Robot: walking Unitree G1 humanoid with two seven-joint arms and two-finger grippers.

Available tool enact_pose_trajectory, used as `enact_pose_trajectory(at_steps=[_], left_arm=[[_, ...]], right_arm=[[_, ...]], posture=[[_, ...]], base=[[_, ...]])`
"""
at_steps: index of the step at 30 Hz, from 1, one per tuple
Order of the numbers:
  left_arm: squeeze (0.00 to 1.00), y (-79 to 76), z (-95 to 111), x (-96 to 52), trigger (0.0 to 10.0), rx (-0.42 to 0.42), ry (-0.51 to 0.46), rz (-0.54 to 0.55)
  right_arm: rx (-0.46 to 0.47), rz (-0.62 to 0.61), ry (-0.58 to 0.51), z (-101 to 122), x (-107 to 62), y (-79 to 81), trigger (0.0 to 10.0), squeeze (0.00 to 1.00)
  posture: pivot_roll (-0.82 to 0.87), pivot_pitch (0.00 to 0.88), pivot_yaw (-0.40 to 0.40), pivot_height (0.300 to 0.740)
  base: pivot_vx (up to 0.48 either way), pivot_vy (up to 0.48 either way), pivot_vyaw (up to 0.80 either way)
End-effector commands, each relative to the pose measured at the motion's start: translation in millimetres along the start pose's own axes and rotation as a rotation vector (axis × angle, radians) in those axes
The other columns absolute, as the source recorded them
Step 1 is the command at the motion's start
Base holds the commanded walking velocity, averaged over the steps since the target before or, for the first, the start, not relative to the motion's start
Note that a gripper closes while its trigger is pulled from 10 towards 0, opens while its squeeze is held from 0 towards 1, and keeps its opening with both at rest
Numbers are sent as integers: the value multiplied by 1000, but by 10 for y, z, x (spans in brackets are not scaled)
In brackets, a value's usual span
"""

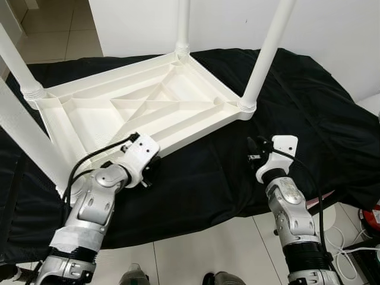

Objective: Building children table

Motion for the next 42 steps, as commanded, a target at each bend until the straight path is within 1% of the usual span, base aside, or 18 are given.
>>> enact_pose_trajectory(at_steps=[1,5,6,7,8,9,11,12,15,18,19,22,25,29,30,39,41,42], left_arm=[[0,-315,192,56,0,34,-80,-123],[0,-378,240,72,0,41,-109,-134],[0,-409,263,71,2353,57,-127,-141],[0,-413,296,70,10000,77,-155,-133],[0,-413,296,70,10000,77,-155,-133],[169,-407,324,67,10000,66,-179,-125],[169,-399,347,60,10000,51,-198,-122],[1000,-370,382,46,10000,25,-223,-113],[1000,-370,382,46,10000,25,-223,-113],[1000,-167,498,-42,10000,-1,-316,-14],[1000,-121,538,-108,10000,-48,-357,-3],[1000,-64,571,-209,10000,-94,-405,21],[945,-82,548,-321,10000,-118,-442,16],[945,-102,538,-370,10000,-125,-458,8],[0,-124,510,-444,10000,-131,-476,5],[0,-72,425,-773,10000,-142,-520,29],[0,-65,338,-950,10000,-90,-501,22],[0,-65,338,-950,10000,-90,-501,22]], right_arm=[[-4,-13,6,-16,0,-30,10000,0],[-3,-14,6,-15,3,-26,10000,0],[-2,-16,6,-16,3,-24,10000,0],[-1,-17,6,-20,2,-20,10000,0],[-1,-17,6,-20,2,-20,10000,0],[0,-17,6,-23,2,-17,10000,0],[1,-17,6,-24,2,-14,10000,0],[1,-15,6,-23,6,-10,10000,0],[1,-15,6,-23,6,-10,10000,0],[1,-12,4,-21,23,-4,10000,0],[1,-10,4,-20,33,5,10000,0],[2,-2,1,-14,51,30,10000,0],[5,9,2,-19,72,64,10000,0],[6,14,2,-22,81,78,10000,0],[7,25,1,-21,100,105,10000,0],[21,89,-5,-2,218,271,10000,0],[25,130,-11,21,291,379,10000,0],[25,130,-11,21,291,379,10000,0]], posture=[[22,29,-22,740],[21,27,-17,740],[20,26,-16,740],[24,24,-15,740],[24,24,-15,740],[24,24,-15,740],[24,24,-15,740],[28,25,-17,740],[28,25,-17,740],[38,15,-22,740],[38,15,-22,740],[46,10,-25,740],[66,4,-34,740],[66,4,-34,740],[87,1,-41,740],[168,0,-73,740],[203,0,-88,740],[203,0,-88,740]], base=[[0,0,0],[0,0,0],[0,0,0],[0,0,0],[0,0,0],[0,0,0],[0,0,0],[0,0,0],[0,0,0],[0,0,0],[0,0,0],[0,0,0],[0,0,0],[0,0,0],[0,0,0],[0,0,0],[0,0,0],[0,0,0]])
Point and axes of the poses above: a point about 5 cm out from each wrist's last joint towards the gripper, its own x axis pointing out of the wrist towards the gripper, its own z axis along the axis of the wrist's last joint, y = z × x, the point moved 5 cm from there along x, pointing out of the wrist towards the gripper, and after that the axes turned 15 degrees about -x, right-handed, at the moved point
